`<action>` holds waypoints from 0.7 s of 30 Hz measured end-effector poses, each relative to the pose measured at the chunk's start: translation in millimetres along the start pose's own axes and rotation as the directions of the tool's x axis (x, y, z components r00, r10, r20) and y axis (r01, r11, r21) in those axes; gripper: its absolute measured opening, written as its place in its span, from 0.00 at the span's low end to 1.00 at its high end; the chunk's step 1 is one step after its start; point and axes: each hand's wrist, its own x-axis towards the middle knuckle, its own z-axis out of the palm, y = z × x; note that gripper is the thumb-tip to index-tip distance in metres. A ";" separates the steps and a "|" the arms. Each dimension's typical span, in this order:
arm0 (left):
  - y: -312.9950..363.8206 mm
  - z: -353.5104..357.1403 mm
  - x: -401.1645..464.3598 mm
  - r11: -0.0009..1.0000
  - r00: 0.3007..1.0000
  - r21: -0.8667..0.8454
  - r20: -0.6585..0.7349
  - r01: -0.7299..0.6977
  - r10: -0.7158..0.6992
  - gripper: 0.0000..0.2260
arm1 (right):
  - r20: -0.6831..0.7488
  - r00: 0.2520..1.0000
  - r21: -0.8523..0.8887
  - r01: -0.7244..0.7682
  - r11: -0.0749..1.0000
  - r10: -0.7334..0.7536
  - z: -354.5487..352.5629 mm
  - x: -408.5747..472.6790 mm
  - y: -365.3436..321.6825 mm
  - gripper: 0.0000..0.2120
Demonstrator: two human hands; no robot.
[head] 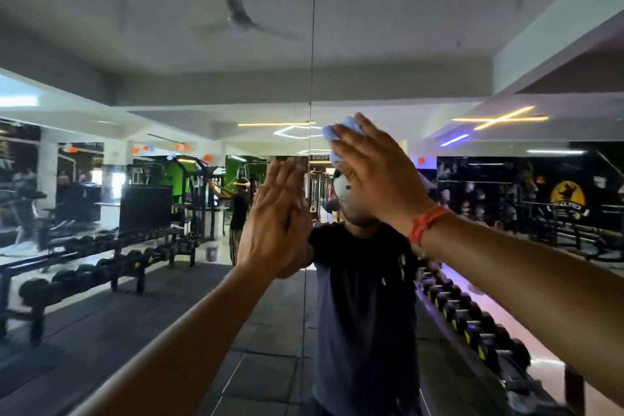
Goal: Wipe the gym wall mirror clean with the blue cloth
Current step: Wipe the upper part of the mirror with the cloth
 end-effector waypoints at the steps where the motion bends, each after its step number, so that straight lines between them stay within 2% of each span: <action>1: 0.2 4.0 -13.2 1.000 1.000 0.020 -0.005 0.014 -0.014 0.26 | 0.048 0.997 0.009 0.065 0.998 -0.066 6.7 -7.6 -9.1 0.22; 2: 0.7 6.0 -25.4 0.999 1.000 0.036 -0.005 0.015 -0.015 0.26 | 0.110 0.974 0.021 0.198 0.980 -0.199 11.9 -15.4 -15.6 0.22; 4: 1.4 7.9 -43.5 0.998 1.000 0.055 0.005 0.017 -0.018 0.26 | 0.221 0.878 0.056 0.423 0.905 -0.424 8.3 -14.0 -6.1 0.22; 5: 2.1 8.2 -49.8 0.997 0.999 0.065 0.020 0.029 -0.031 0.26 | 0.230 0.843 0.040 0.490 0.871 -0.485 1.4 -0.8 5.8 0.23; 6: 3.5 8.7 -54.6 0.996 0.998 0.076 0.037 0.047 -0.050 0.27 | 0.202 0.848 -0.003 0.500 0.866 -0.489 -5.0 17.0 19.2 0.23; 7: 5.0 9.6 -57.7 0.994 0.997 0.086 0.046 0.063 -0.067 0.27 | 0.168 0.892 -0.039 0.431 0.901 -0.420 -9.6 35.4 34.0 0.22; 9: 7.4 11.8 -59.1 0.992 0.996 0.094 0.040 0.079 -0.083 0.26 | 0.035 0.993 -0.084 0.120 0.989 -0.117 -17.2 64.0 58.7 0.19; 10: 8.5 13.0 -58.9 0.992 0.996 0.093 0.031 0.084 -0.088 0.26 | -0.018 0.999 -0.055 -0.030 0.998 0.029 -18.2 69.0 58.9 0.19; 11: 9.0 14.3 -58.8 0.991 0.995 0.094 0.025 0.093 -0.096 0.26 | -0.044 0.992 -0.014 -0.115 0.993 0.114 -12.8 66.6 51.0 0.20; 12: 9.4 15.1 -58.8 0.990 0.994 0.100 0.024 0.102 -0.105 0.26 | -0.053 0.991 0.025 -0.120 0.992 0.122 -6.9 56.4 37.8 0.20; 13: 9.6 15.0 -58.8 0.988 0.994 0.109 0.030 0.105 -0.108 0.26 | -0.026 0.999 0.051 -0.043 0.998 0.045 -4.3 37.8 19.6 0.21; 14: 10.0 14.7 -58.6 0.988 0.994 0.120 0.036 0.096 -0.101 0.26 | 0.027 0.993 0.073 0.111 0.991 -0.113 -2.5 15.5 3.8 0.21; 16: 11.3 13.4 -56.4 0.990 0.997 0.128 0.056 0.054 -0.061 0.26 | 0.205 0.882 0.110 0.409 0.906 -0.423 -8.7 -21.8 -3.6 0.22; 17: 11.2 14.1 -53.6 0.991 0.997 0.129 0.071 0.023 -0.032 0.26 | 0.235 0.834 0.083 0.494 0.865 -0.499 -14.3 -27.8 8.8 0.23; 18: 10.8 15.2 -49.9 0.991 0.996 0.136 0.084 -0.010 -0.001 0.26 | 0.221 0.841 0.019 0.502 0.865 -0.493 -18.8 -27.0 25.3 0.24; 19: 10.9 17.0 -45.4 0.988 0.995 0.152 0.095 -0.037 0.022 0.26 | 0.179 0.900 -0.021 0.406 0.913 -0.396 -22.4 -25.7 42.4 0.24; 20: 11.7 18.9 -40.3 0.984 0.994 0.172 0.101 -0.048 0.030 0.26 | 0.091 0.967 -0.049 0.245 0.968 -0.240 -29.3 -24.9 54.7 0.22; 21: 12.7 19.9 -34.7 0.982 0.995 0.186 0.101 -0.045 0.026 0.27 | -0.010 0.999 -0.029 0.038 0.999 -0.038 -36.2 -27.3 57.3 0.19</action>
